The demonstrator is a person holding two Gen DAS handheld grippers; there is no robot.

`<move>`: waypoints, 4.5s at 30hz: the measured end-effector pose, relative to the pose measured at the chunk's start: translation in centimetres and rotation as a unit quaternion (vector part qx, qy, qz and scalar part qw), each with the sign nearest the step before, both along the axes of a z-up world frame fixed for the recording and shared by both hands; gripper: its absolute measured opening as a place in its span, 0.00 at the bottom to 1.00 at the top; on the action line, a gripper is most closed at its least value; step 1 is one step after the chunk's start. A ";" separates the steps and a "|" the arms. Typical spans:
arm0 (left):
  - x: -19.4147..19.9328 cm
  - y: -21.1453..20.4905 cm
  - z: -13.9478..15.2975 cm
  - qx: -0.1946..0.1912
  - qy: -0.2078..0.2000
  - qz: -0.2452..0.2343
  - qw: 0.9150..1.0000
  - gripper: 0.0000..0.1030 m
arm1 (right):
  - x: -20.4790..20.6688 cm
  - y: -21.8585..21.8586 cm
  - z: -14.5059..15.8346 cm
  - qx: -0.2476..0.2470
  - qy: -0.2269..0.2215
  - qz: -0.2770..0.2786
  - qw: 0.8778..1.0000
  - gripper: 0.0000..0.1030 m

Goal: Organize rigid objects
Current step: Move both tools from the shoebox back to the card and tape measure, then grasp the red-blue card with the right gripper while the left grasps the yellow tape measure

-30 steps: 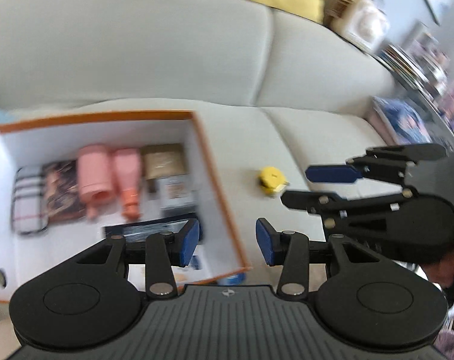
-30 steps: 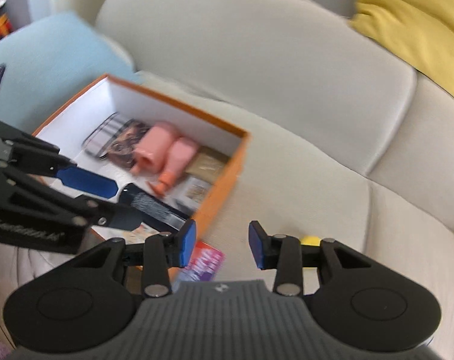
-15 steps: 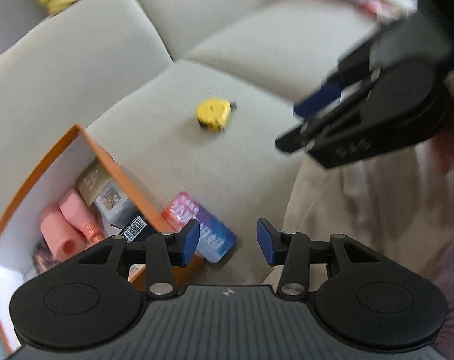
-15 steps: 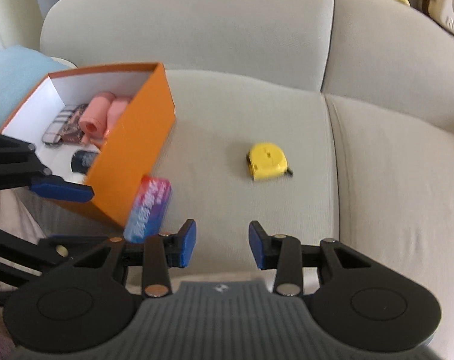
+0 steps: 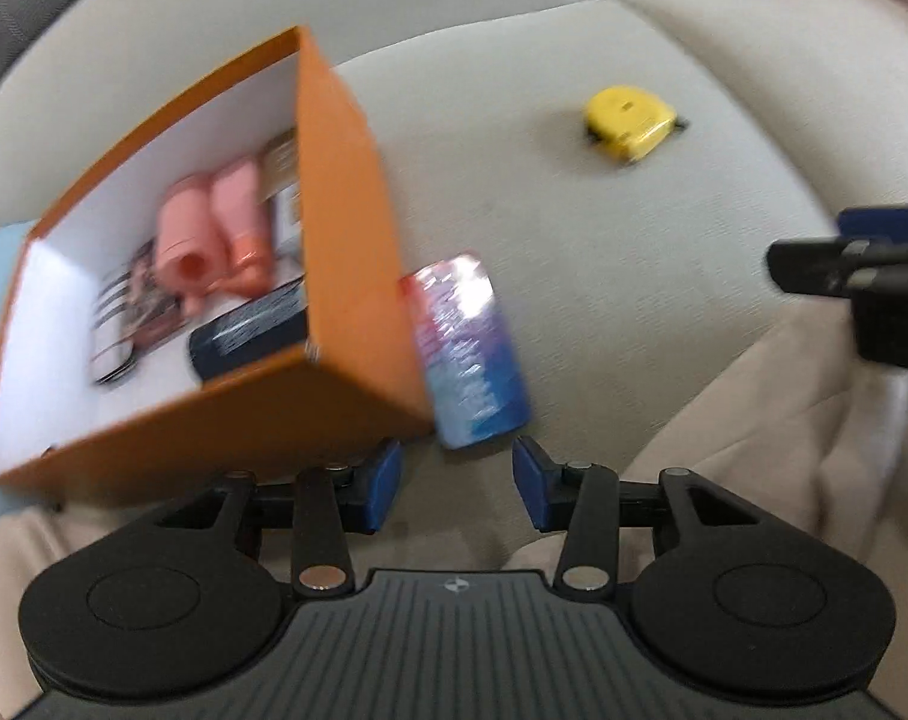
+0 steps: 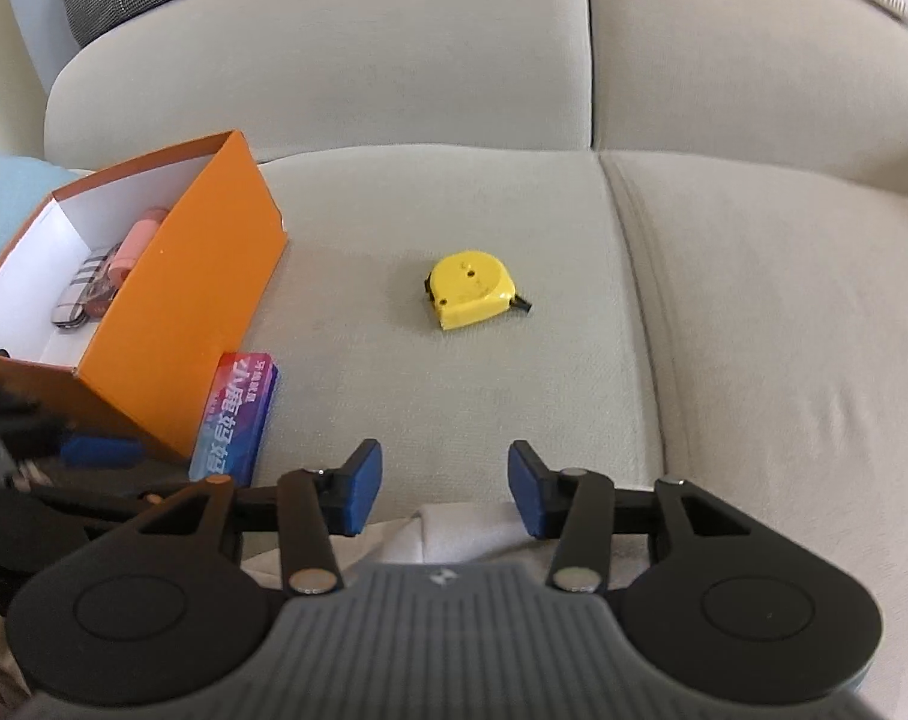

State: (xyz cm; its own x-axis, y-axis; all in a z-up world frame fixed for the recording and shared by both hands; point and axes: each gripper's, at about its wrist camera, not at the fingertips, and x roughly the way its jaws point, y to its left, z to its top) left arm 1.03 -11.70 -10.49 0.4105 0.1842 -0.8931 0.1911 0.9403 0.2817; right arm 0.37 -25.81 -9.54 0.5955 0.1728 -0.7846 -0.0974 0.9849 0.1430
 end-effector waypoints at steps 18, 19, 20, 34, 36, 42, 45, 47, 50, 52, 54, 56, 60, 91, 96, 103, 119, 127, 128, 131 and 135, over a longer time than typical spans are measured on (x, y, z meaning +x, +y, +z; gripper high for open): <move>2.9 2.0 -3.8 -0.087 -0.017 0.107 0.990 0.71 | 0.1 -0.2 -1.4 0.016 0.012 0.021 1.000 0.52; 2.8 1.7 -3.7 -0.096 -0.016 0.096 0.991 0.71 | 0.1 -0.2 -1.5 0.016 0.013 0.022 1.000 0.52; 2.8 1.4 -3.7 -0.101 -0.017 0.085 0.991 0.71 | 0.2 -0.2 -1.5 0.016 0.015 0.022 1.000 0.53; 4.4 0.5 -3.8 -0.139 -0.042 0.102 0.984 0.70 | 0.0 -0.2 -1.5 0.013 0.017 0.020 1.000 0.53; 4.1 0.7 -3.7 -0.147 -0.039 0.092 0.984 0.69 | -0.2 -0.3 -1.5 0.015 0.016 0.018 1.000 0.53; 2.8 1.6 -2.4 -0.173 -0.016 0.075 0.982 0.67 | 0.2 -1.2 -1.2 0.049 0.022 0.001 0.999 0.50; 2.6 2.5 -1.5 -0.151 0.004 0.053 0.987 0.65 | 1.1 -1.3 -0.8 0.067 0.036 0.006 0.997 0.49; 2.3 3.0 -0.3 -0.144 0.015 0.035 0.989 0.64 | 2.0 -0.6 -0.6 0.078 0.039 0.020 0.996 0.45; 2.3 3.5 2.4 -0.148 0.011 0.012 0.989 0.63 | 3.8 0.9 -1.3 0.075 0.066 0.037 0.994 0.36; 2.5 3.6 3.8 -0.151 -0.006 0.000 0.989 0.63 | 4.7 1.5 -1.5 0.089 0.075 0.043 0.992 0.36; 2.5 3.6 4.8 -0.157 -0.014 -0.011 0.987 0.63 | 5.4 2.2 -1.6 0.103 0.082 0.052 0.990 0.36; 2.5 3.5 5.1 -0.163 -0.019 -0.022 0.986 0.61 | 6.2 3.0 -1.7 0.112 0.090 0.060 0.988 0.37; 2.6 3.8 5.8 -0.152 -0.038 -0.020 0.987 0.54 | 7.9 4.4 -2.4 0.119 0.107 0.078 0.984 0.43; 5.5 8.0 8.4 -0.161 -0.089 0.082 0.980 0.47 | 12.9 8.0 -5.1 0.152 0.145 0.066 0.975 0.17; 6.1 5.9 9.5 -0.171 -0.102 0.020 0.980 0.47 | 11.1 6.3 -2.4 0.140 0.108 0.056 0.983 0.15; 8.6 -0.2 8.9 -0.178 -0.059 -0.140 0.972 0.47 | 8.2 -0.7 0.7 0.101 0.070 -0.037 0.992 0.15; 15.3 -8.4 0.6 -0.060 0.029 -0.379 0.923 0.65 | 9.4 -5.8 -2.5 0.055 0.118 -0.093 0.987 0.15; 17.8 -9.4 -1.7 -0.052 0.069 -0.403 0.911 0.65 | 9.3 -6.7 -2.9 0.143 0.128 -0.106 0.976 0.19; 17.9 -9.4 -1.8 -0.055 0.072 -0.402 0.911 0.65 | 9.2 -6.6 -2.8 0.145 0.129 -0.107 0.975 0.19; 18.2 -9.8 -2.1 -0.064 0.078 -0.403 0.910 0.61 | 9.0 -6.9 -3.2 0.147 0.136 -0.110 0.974 0.19; 18.0 -10.1 -2.6 -0.054 0.074 -0.407 0.909 0.56 | 8.6 -7.1 -3.1 0.144 0.137 -0.114 0.973 0.14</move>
